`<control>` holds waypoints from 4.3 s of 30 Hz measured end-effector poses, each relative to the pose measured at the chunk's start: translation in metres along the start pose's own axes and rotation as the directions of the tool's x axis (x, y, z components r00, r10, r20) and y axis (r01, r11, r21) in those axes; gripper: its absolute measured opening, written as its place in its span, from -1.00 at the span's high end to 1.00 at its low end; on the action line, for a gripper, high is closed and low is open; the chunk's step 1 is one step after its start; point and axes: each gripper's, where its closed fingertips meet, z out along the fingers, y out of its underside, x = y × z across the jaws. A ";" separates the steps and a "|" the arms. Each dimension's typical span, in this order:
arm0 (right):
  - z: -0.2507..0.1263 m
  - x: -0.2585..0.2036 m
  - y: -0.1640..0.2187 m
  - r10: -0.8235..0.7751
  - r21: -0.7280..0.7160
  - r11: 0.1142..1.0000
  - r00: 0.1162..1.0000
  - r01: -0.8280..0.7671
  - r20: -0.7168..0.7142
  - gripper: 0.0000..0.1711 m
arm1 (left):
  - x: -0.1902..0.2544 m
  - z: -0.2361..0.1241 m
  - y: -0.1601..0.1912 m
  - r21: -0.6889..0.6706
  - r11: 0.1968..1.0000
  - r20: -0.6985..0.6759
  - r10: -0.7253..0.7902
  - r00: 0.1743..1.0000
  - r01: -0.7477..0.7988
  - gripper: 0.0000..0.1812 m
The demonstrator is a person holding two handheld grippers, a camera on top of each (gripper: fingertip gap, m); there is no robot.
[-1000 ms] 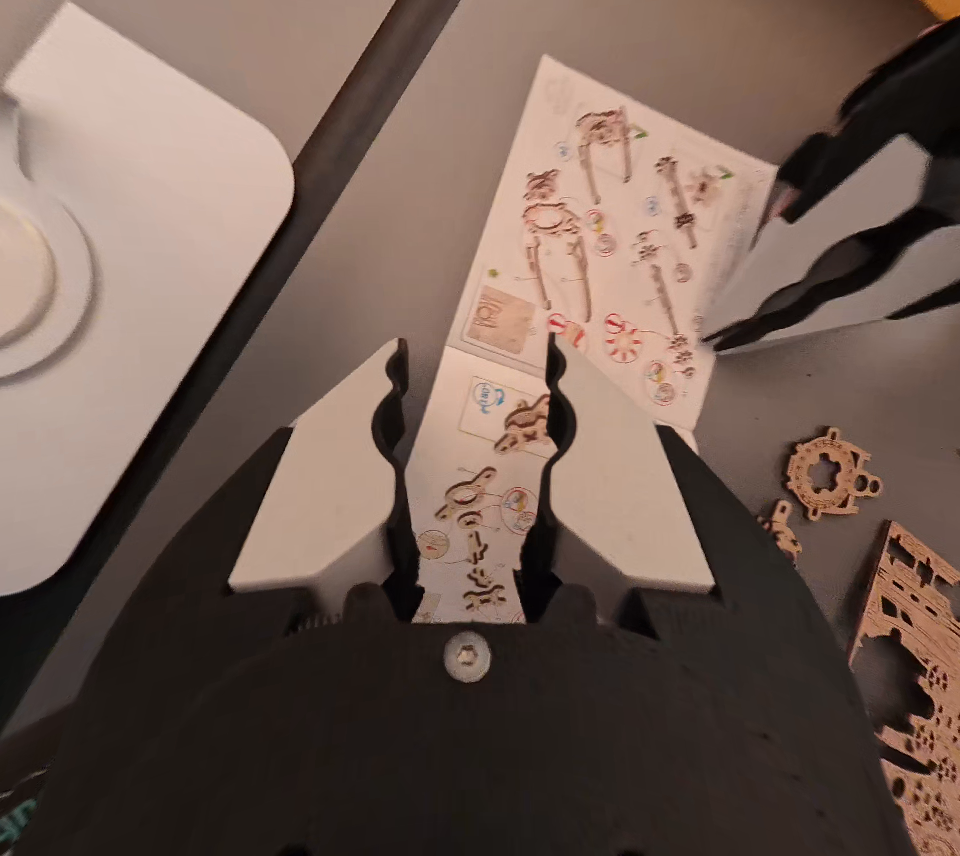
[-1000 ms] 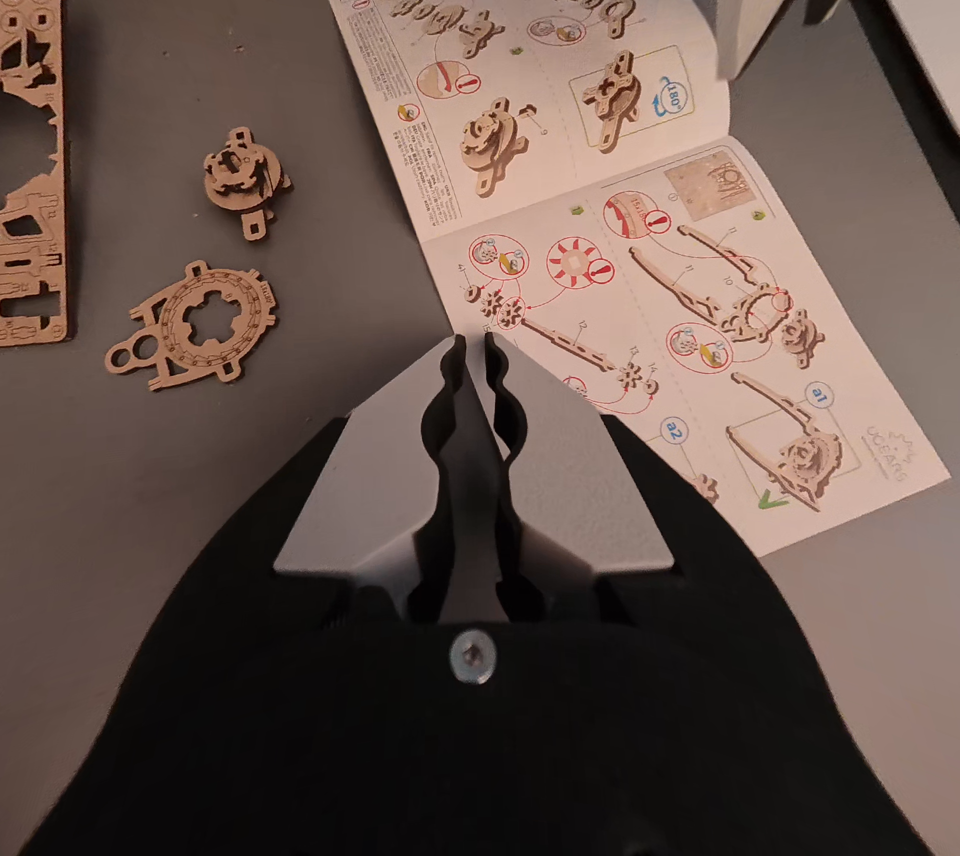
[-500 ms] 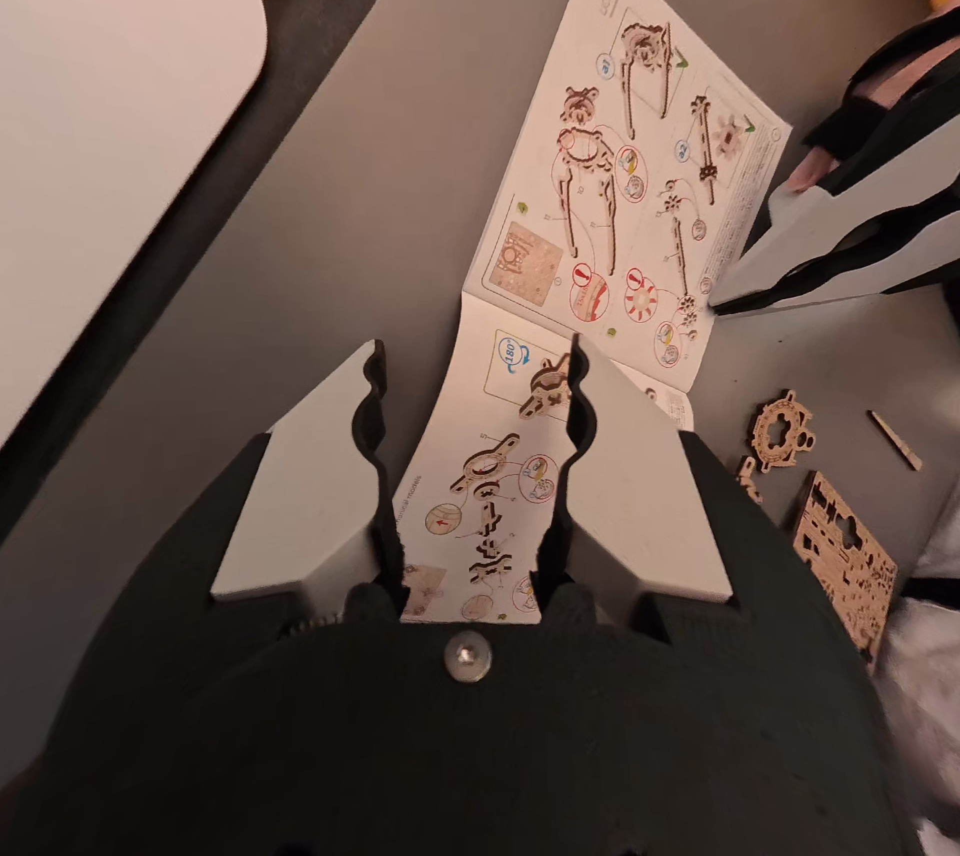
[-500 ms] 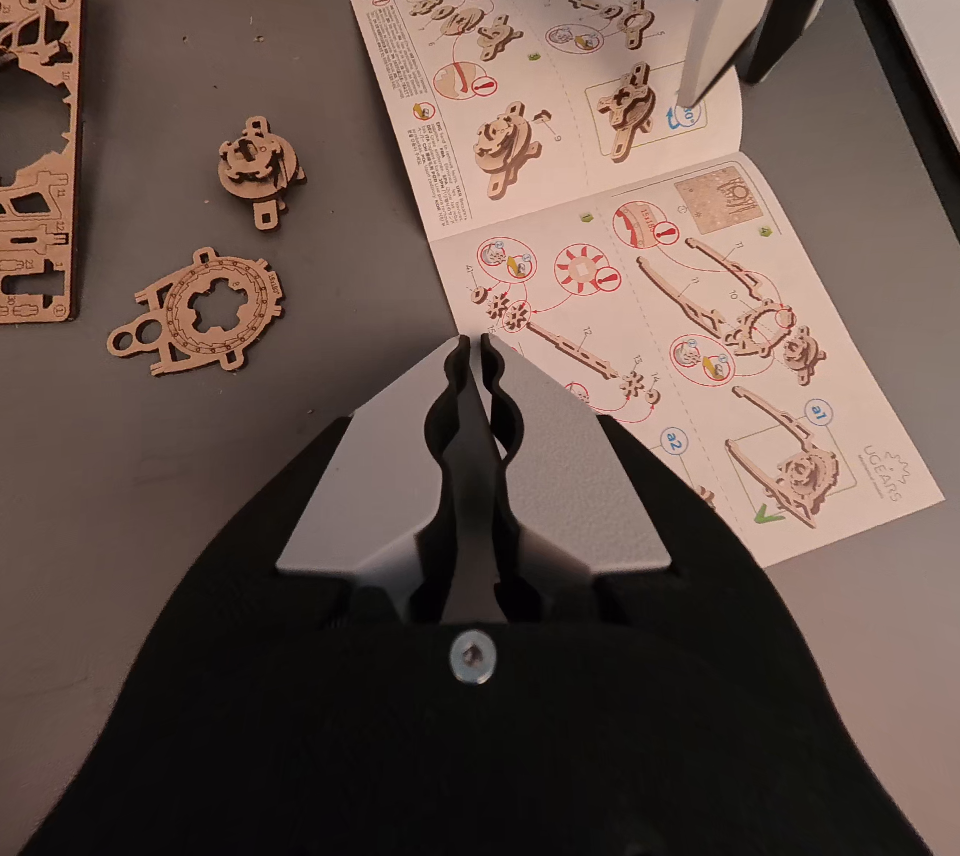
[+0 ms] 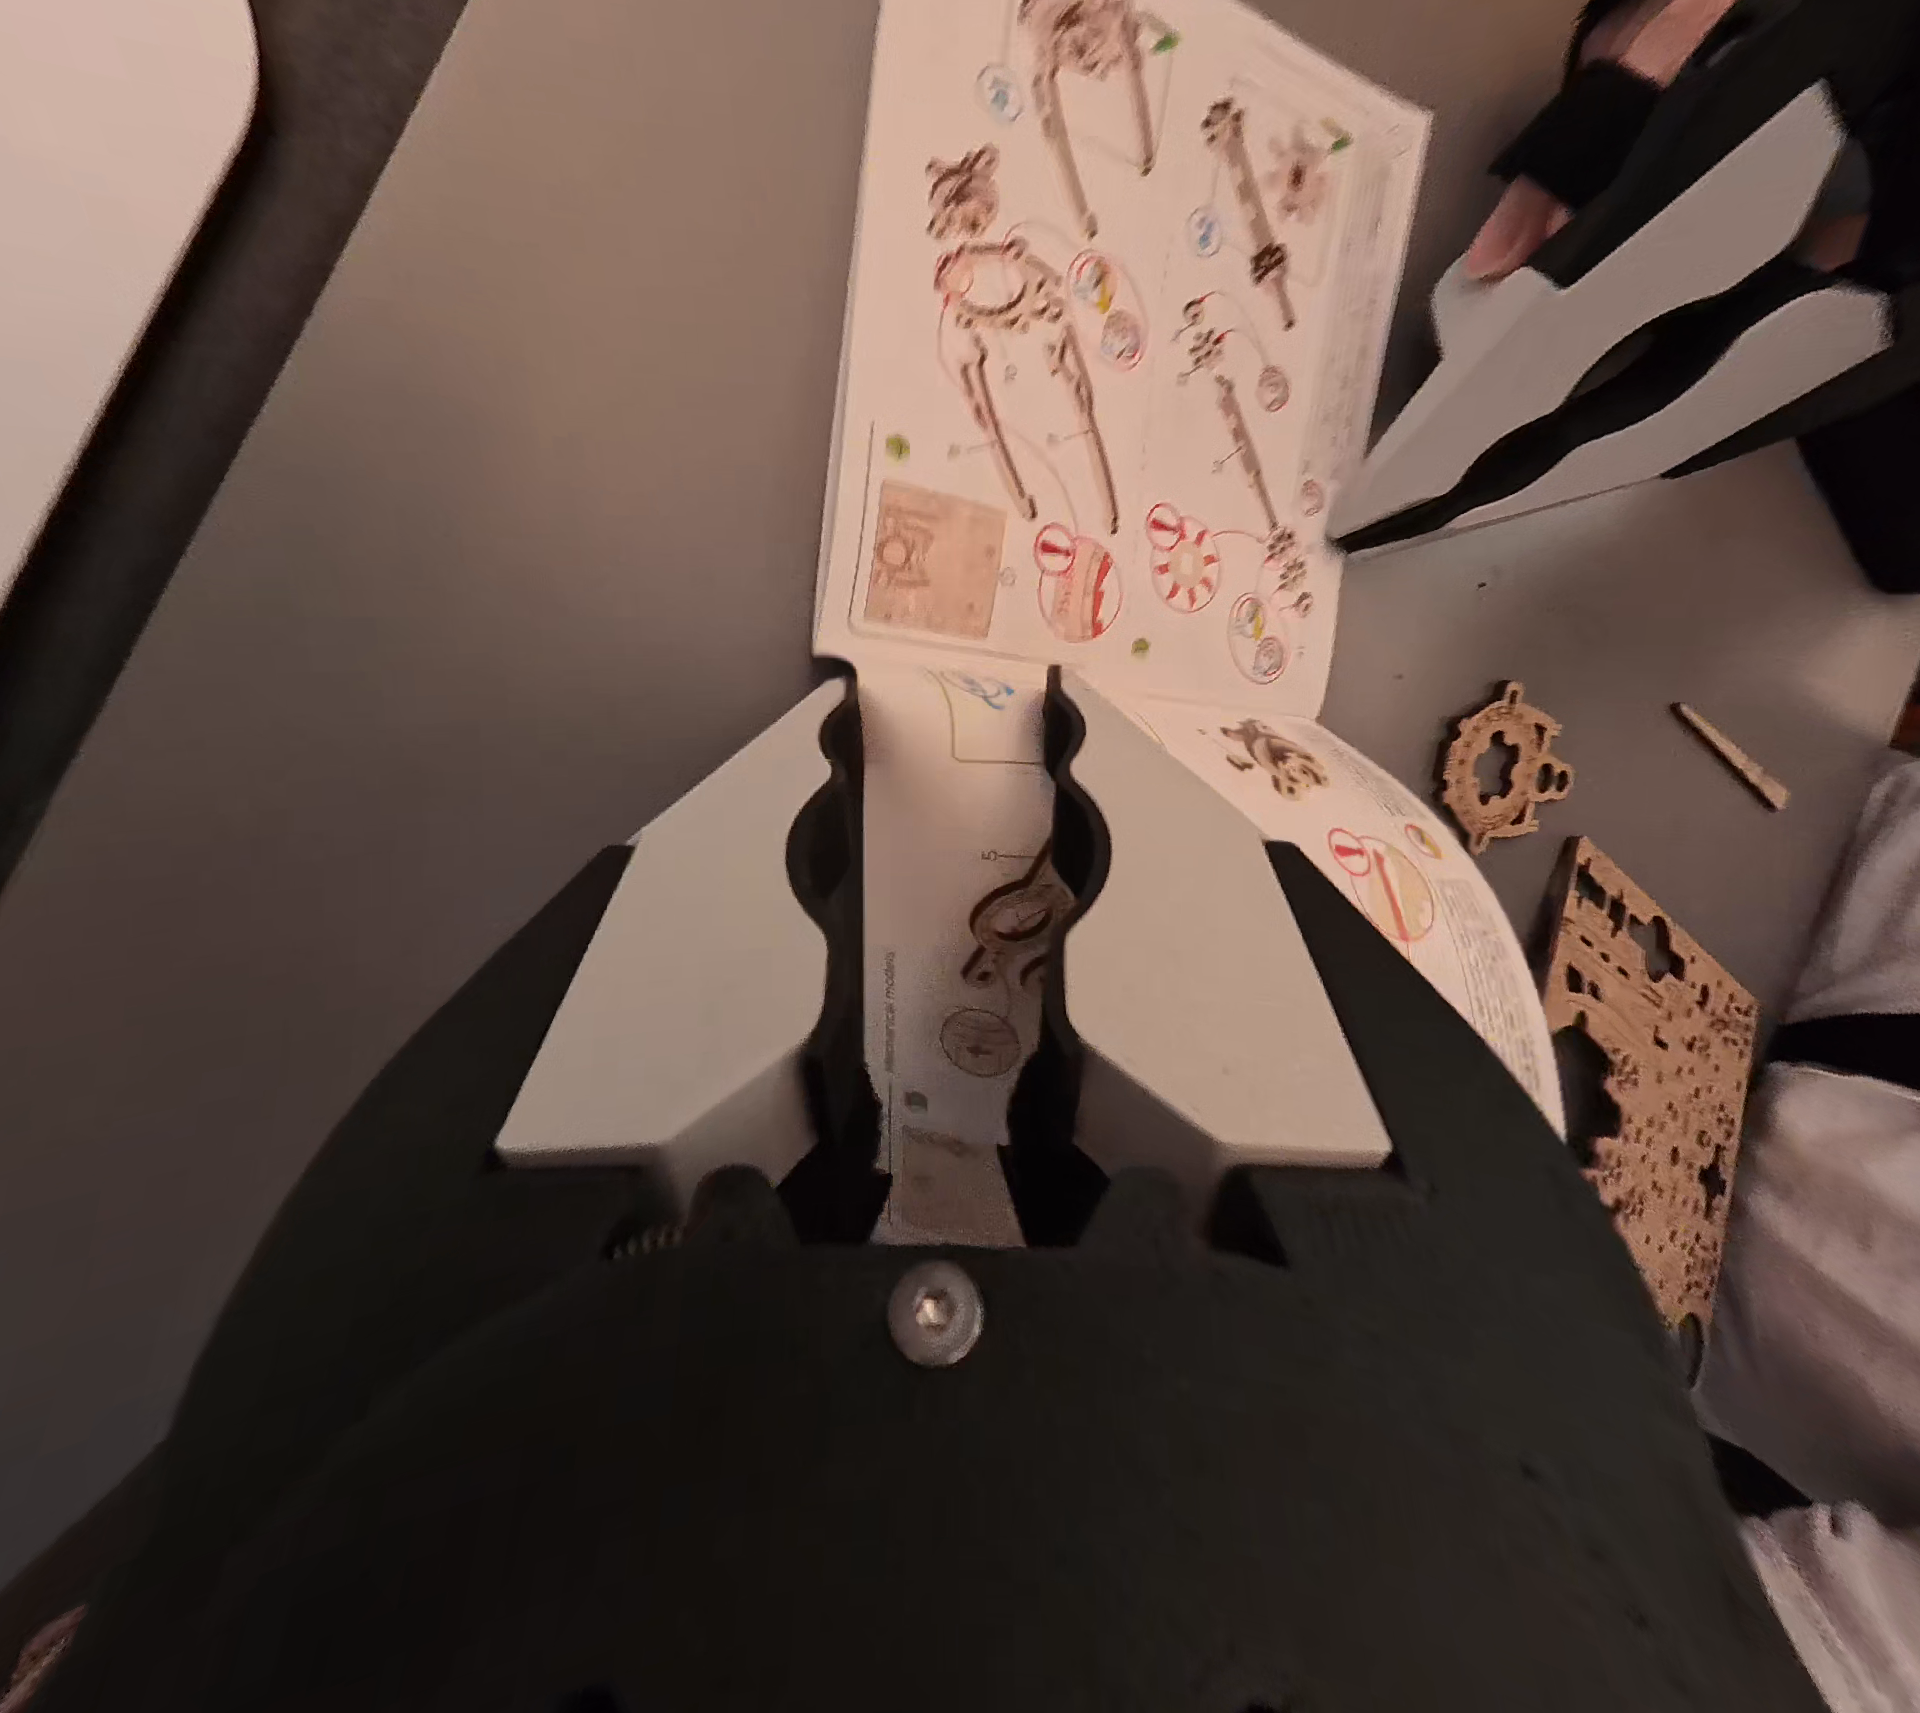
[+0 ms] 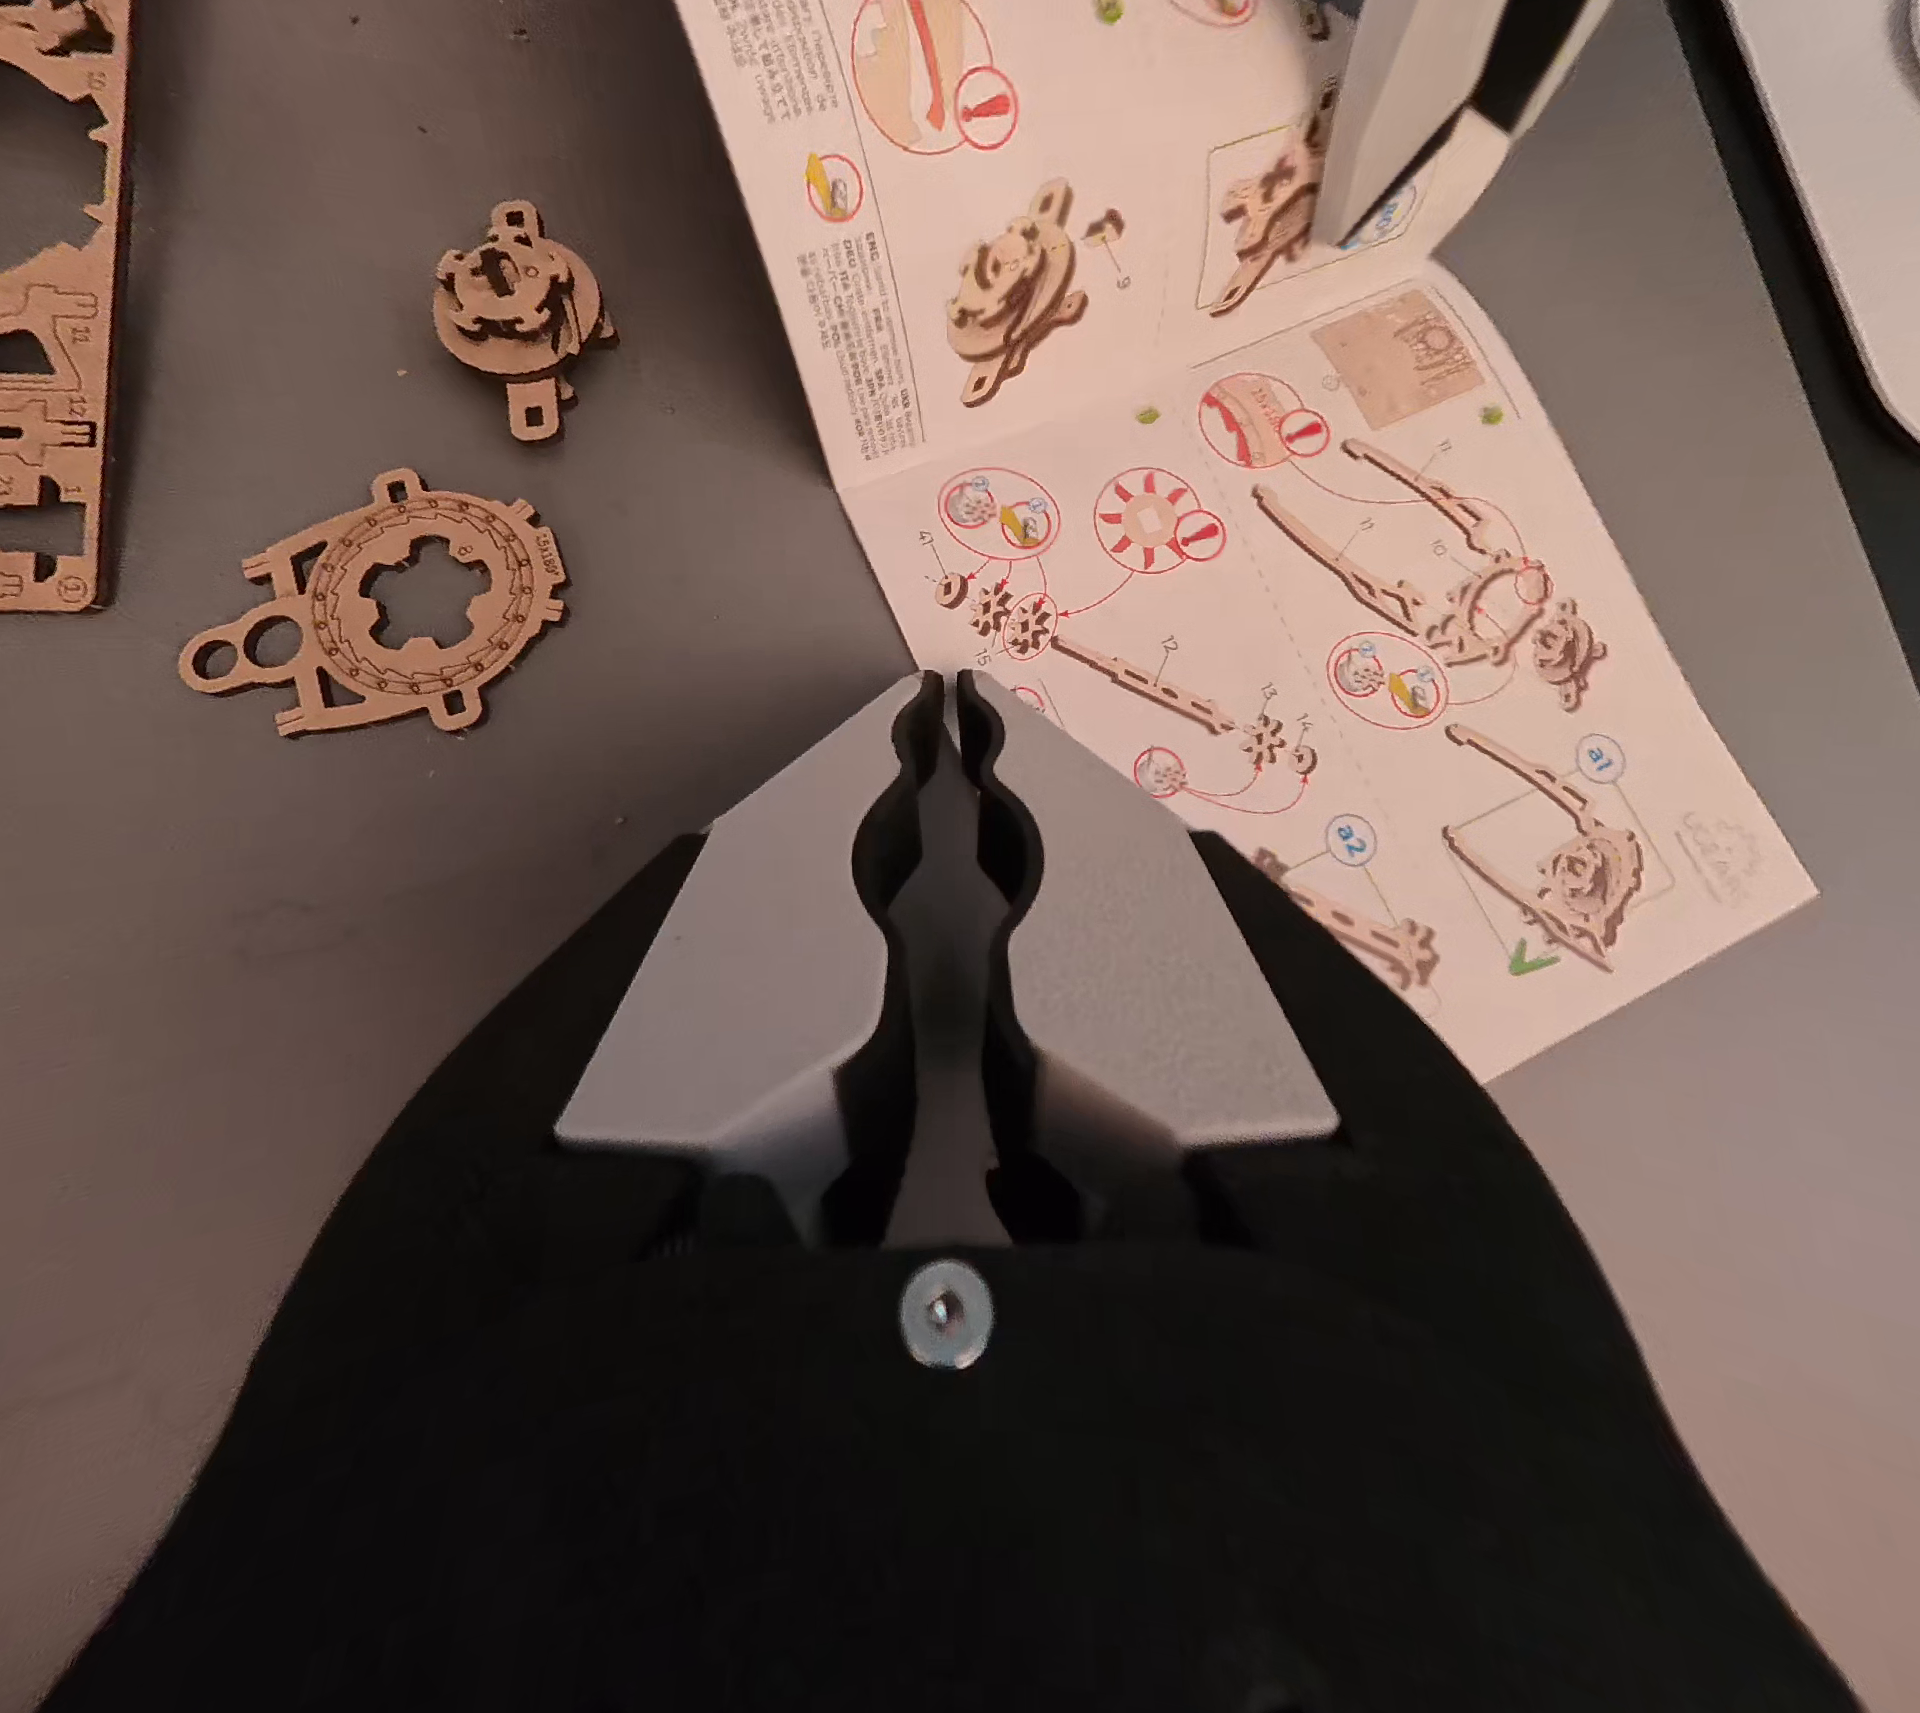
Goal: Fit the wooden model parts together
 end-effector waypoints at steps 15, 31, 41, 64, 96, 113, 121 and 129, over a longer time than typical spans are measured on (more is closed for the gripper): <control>0.000 -0.003 -0.001 -0.037 0.006 0.999 0.999 0.037 0.011 0.97 | 0.009 -0.020 -0.010 -0.002 0.949 0.180 0.310 0.934 -0.315 0.76; -0.059 0.070 -0.043 0.275 0.408 0.899 0.932 -0.162 -0.235 0.32 | 0.041 -0.013 -0.016 -0.046 0.782 0.230 0.614 0.755 -0.621 0.77; -0.058 0.080 -0.021 0.450 0.454 0.811 0.889 -0.369 -0.081 0.31 | 0.061 -0.013 -0.012 -0.031 0.704 0.192 0.701 0.687 -0.709 0.83; -0.042 0.029 -0.018 0.445 0.283 0.789 0.825 -0.545 0.348 0.85 | 0.096 -0.024 -0.008 -0.031 0.571 0.196 0.808 0.555 -0.820 0.87; -0.045 0.015 -0.033 0.380 0.291 0.800 0.818 -0.525 0.432 1.00 | 0.099 -0.034 -0.011 0.016 0.587 0.210 0.790 0.576 -0.810 0.89; -0.043 0.011 -0.034 0.318 0.308 0.839 0.864 -0.449 0.391 0.99 | 0.091 -0.049 -0.029 0.215 0.758 0.125 0.604 0.787 -0.616 0.48; -0.043 0.009 -0.036 0.284 0.321 0.852 0.881 -0.413 0.379 1.00 | 0.086 -0.019 -0.016 0.145 0.813 -0.002 0.570 0.822 -0.564 0.52; -0.044 0.006 -0.038 0.247 0.340 0.863 0.899 -0.374 0.363 0.99 | 0.096 -0.007 -0.005 0.111 0.811 -0.110 0.585 0.804 -0.575 0.75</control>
